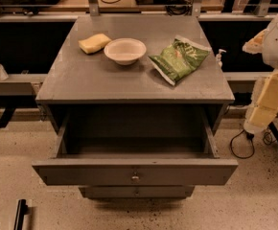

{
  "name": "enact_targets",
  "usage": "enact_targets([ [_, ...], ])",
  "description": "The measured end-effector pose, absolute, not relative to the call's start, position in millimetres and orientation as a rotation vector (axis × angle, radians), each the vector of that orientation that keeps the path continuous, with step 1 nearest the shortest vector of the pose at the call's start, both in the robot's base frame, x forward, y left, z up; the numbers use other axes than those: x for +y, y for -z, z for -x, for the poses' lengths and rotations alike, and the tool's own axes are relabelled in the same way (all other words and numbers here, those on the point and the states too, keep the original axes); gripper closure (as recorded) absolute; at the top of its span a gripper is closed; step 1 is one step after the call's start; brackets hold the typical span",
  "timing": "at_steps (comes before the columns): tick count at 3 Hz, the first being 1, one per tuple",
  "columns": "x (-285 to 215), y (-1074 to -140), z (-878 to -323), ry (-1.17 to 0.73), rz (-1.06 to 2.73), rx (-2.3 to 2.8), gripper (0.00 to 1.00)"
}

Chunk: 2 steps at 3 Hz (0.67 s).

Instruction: Close top drawer

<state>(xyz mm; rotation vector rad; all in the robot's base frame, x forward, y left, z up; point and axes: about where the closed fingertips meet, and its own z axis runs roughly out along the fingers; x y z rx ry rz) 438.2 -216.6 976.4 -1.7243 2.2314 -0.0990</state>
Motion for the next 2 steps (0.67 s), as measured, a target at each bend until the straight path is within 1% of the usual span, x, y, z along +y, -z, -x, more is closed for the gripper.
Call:
enact_targets([
  [1, -215.6, -974.7, -438.6, 0.096, 1.724, 2.228, 0.0],
  [2, -196.6, -942.9, -446.8, 0.039, 1.72, 2.177, 0.0],
])
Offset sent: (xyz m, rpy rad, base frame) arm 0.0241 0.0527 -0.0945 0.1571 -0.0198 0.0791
